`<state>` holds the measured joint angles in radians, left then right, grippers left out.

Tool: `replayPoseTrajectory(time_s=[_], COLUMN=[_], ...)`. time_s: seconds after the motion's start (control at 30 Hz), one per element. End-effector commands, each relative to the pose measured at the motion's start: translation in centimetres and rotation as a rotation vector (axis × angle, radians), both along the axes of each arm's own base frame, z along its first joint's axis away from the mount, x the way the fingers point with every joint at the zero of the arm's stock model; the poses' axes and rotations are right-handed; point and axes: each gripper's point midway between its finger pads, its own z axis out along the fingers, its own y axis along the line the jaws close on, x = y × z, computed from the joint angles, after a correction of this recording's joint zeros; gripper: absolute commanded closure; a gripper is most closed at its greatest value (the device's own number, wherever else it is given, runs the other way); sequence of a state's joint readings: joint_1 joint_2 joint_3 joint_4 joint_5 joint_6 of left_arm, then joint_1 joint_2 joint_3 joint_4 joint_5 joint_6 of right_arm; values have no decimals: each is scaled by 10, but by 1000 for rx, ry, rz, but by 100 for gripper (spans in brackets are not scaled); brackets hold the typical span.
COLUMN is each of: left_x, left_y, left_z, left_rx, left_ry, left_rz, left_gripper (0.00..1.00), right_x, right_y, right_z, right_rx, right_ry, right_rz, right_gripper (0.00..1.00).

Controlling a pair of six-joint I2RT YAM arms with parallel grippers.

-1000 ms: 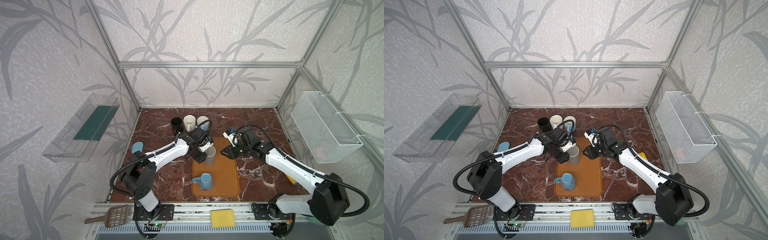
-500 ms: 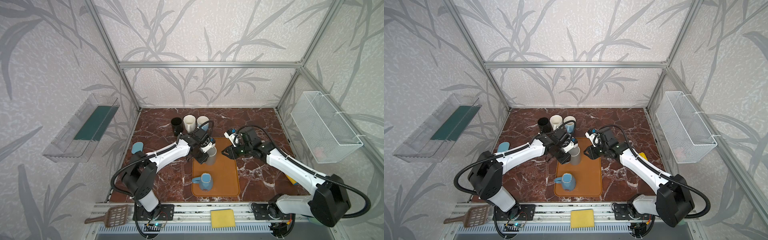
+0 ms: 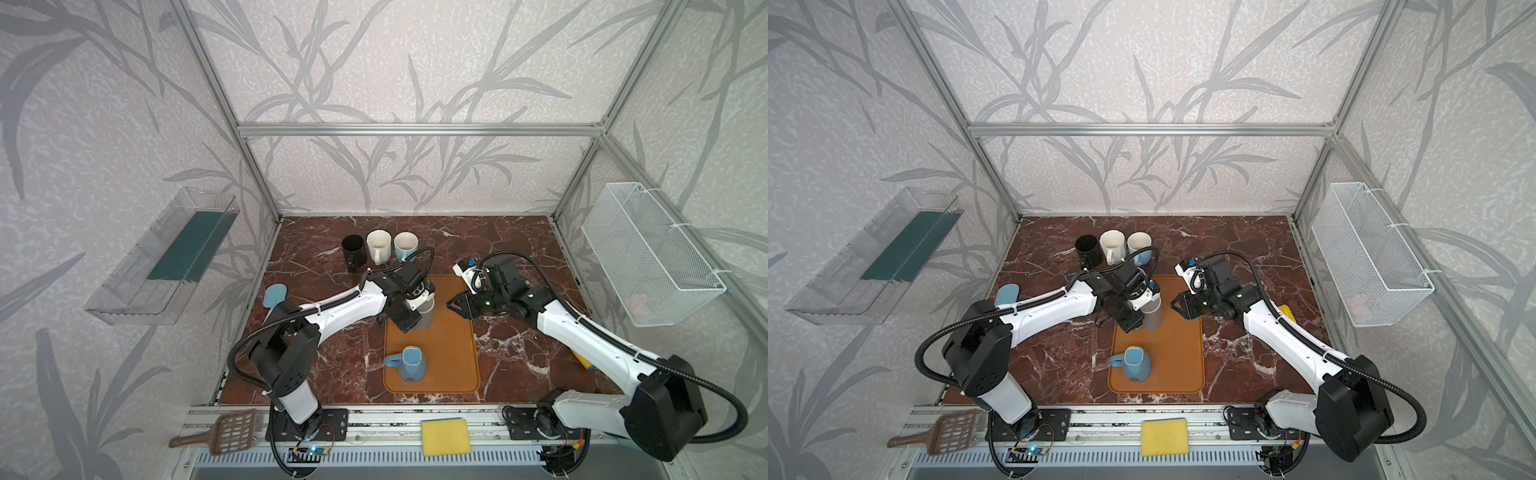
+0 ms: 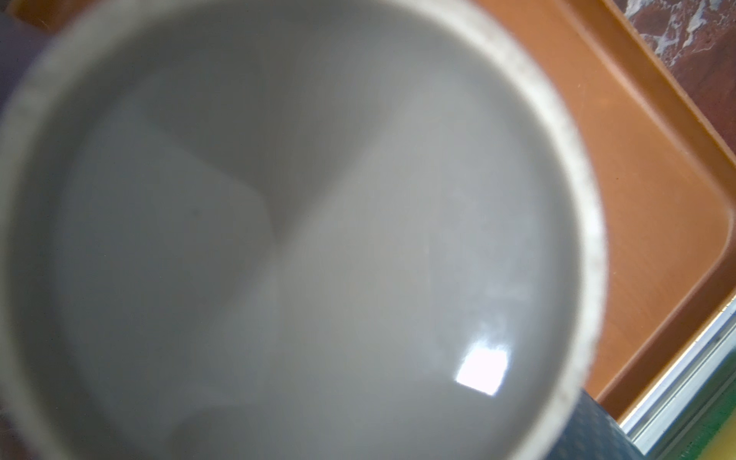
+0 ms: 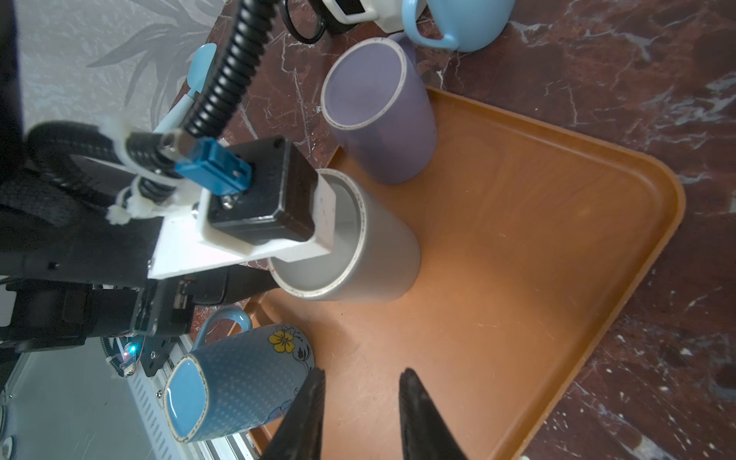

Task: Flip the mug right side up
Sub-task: 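Lower the left gripper onto the upside-down grey mug and grasp it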

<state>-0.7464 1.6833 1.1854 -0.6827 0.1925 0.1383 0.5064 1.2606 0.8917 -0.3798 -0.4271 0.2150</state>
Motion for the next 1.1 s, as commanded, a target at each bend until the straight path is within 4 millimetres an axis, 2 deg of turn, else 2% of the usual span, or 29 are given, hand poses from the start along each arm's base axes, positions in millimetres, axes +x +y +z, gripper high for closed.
replayPoseTrajectory(time_s=[0.0,0.37,0.53,0.63,0.73,0.93,1.07], left_x=[6,10,11,12,14,18,21], left_y=[-3,-3,-4,-4,-5,-7,-11], left_z=[8,4,4,5,7,12,16], left_rx=[8,32,38,37,36,19,-5], left_ry=[-30,-20,-14,-17,-28,-52,-69], left_rz=[-16,-7,3,5,6,10,15], left_gripper=[71,73,82,83,91,100,100], right_x=[-1,0,0,1,2,5,6], right_y=[-6,-10,-11,-11,-11,-11,-11], right_z=[3,3,3,3,3,1,0], right_rx=[6,18,22,26,29,35,48], right_ry=[-7,-6,-5,-5,-4,-2,1], right_rz=[-26,-39,-42,-42,-43,-45,-51], right_gripper=[67,67,67,67,67,68,68])
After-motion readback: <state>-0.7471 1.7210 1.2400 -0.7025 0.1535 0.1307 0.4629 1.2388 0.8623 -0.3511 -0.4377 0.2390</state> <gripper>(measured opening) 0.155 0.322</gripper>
